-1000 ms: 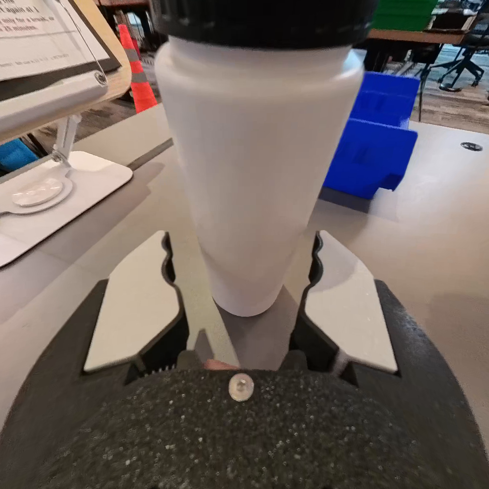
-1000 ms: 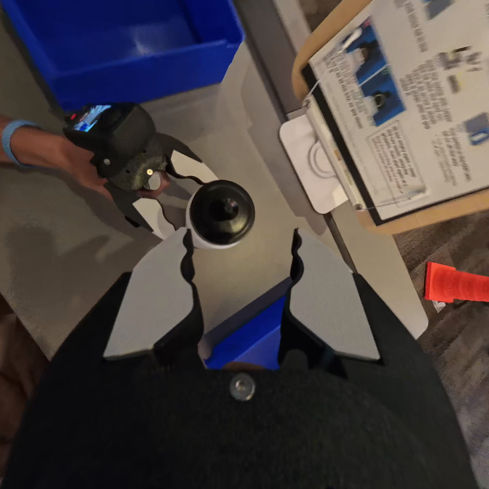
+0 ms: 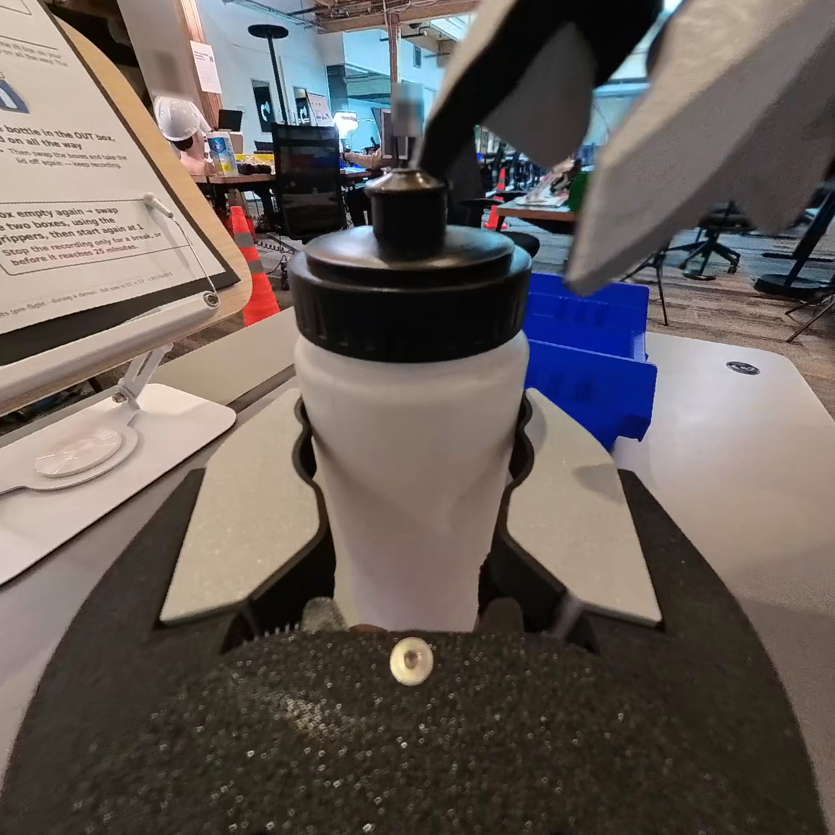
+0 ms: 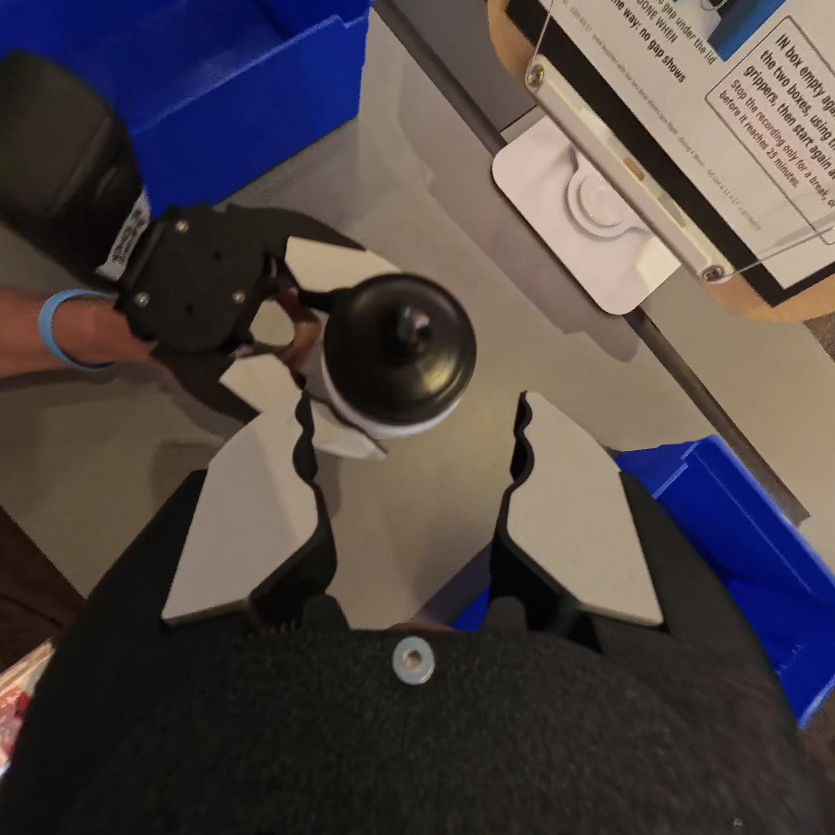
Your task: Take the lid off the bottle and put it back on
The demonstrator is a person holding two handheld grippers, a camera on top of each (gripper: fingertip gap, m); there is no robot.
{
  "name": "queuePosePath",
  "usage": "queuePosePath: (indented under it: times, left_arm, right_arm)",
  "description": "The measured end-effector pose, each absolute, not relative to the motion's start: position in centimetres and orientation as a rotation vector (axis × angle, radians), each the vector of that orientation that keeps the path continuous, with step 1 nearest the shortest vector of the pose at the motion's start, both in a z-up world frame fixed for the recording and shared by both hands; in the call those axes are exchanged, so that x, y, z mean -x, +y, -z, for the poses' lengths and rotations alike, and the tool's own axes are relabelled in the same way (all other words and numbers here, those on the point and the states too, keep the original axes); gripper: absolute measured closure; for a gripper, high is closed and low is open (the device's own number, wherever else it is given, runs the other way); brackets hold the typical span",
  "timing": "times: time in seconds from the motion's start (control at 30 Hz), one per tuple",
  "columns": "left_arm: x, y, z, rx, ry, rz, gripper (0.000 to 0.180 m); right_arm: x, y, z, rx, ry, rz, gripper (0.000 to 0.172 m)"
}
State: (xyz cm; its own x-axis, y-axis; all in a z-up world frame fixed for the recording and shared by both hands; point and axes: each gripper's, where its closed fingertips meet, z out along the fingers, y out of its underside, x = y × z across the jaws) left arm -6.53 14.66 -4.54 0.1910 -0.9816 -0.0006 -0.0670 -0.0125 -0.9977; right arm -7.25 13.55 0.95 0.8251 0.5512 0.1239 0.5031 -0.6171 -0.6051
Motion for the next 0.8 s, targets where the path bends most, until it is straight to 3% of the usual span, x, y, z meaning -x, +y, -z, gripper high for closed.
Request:
queuePosePath:
  times: [0.1,0.23,0.27,0.3,0.37,0.57,0.73,0.77,0.8]
  left_arm:
    - [6.5,14.6,4.6,1.351,1.110,1.039,0.095]
    - [6.6,14.5,4.6,1.349,1.108,1.037,0.095]
    - [6.6,14.5,4.6,1.350,1.110,1.037,0.095]
    - [6.6,14.5,4.6,1.352,1.111,1.038,0.095]
    - [6.5,14.4,4.6,1.346,1.119,1.043,0.095]
    - [6.4,13.5,4.6,1.321,1.161,1.013,0.096]
    - [6.5,13.8,4.7,1.341,1.145,1.035,0.096]
    - [6.5,13.9,4.7,1.344,1.147,1.039,0.096]
    - [6.5,13.9,4.7,1.344,1.147,1.038,0.096]
  right_arm:
    - [8.2,14.9,-0.1,2.492,-0.759,-0.100,0.078]
    - [8.4,15.4,1.0,2.608,-0.749,-0.145,0.080]
    - [8.6,15.2,1.3,2.645,-0.768,-0.181,0.081]
    - [9.2,14.7,1.4,2.673,-0.794,-0.268,0.096]
    - [9.1,14.5,1.4,2.688,-0.914,-0.256,0.096]
    - [8.7,13.2,1.3,2.328,-1.832,-0.161,0.097]
    - [9.0,13.8,0.9,2.184,-1.973,-0.115,0.098]
    - [9.5,14.1,0.5,2.191,-1.900,-0.132,0.095]
    - [9.9,14.4,0.0,2.215,-1.798,-0.157,0.082]
